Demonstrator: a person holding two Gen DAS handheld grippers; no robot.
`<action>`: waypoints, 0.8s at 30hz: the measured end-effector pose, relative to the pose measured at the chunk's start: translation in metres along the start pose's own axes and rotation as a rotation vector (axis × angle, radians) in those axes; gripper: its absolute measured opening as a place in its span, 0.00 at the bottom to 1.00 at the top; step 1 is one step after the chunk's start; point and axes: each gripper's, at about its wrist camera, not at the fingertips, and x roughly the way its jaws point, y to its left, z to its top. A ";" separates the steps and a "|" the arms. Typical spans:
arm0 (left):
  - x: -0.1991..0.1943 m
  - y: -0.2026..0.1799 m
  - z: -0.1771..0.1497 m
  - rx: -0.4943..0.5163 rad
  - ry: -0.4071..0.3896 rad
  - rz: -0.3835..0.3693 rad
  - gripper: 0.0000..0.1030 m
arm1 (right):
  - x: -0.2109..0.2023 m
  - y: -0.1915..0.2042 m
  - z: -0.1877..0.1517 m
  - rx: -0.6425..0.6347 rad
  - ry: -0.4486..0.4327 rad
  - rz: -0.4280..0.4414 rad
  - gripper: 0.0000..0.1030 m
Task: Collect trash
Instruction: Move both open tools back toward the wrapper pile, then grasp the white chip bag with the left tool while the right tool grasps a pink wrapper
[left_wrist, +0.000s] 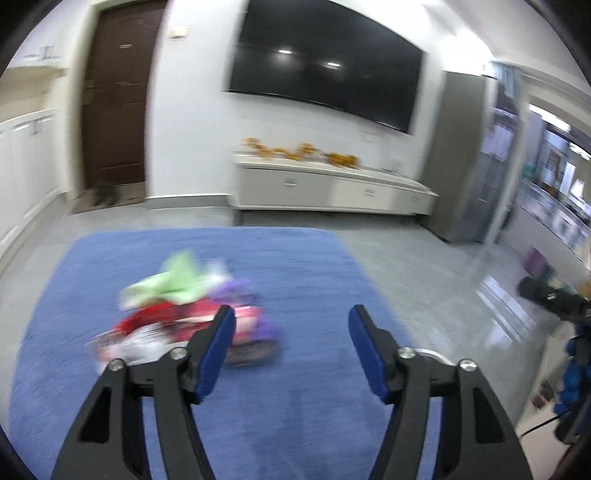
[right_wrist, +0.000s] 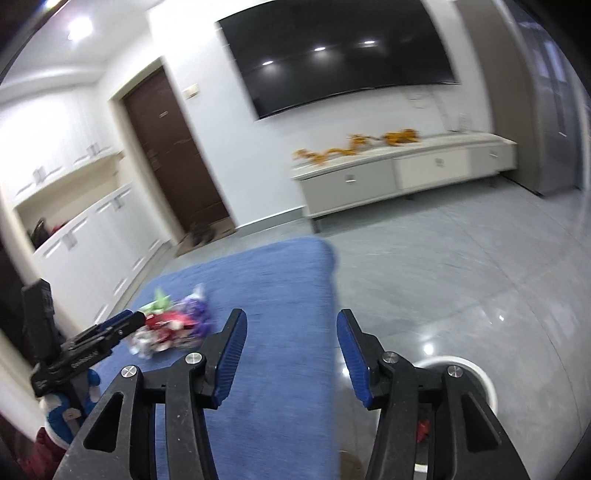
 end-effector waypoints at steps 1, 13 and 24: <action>-0.002 0.013 -0.004 -0.011 -0.004 0.035 0.64 | 0.009 0.011 0.002 -0.019 0.011 0.021 0.48; 0.044 0.055 -0.055 0.067 0.073 0.245 0.67 | 0.127 0.114 -0.008 -0.250 0.208 0.165 0.52; 0.071 0.081 -0.060 0.038 0.122 0.221 0.50 | 0.218 0.172 -0.031 -0.456 0.339 0.255 0.53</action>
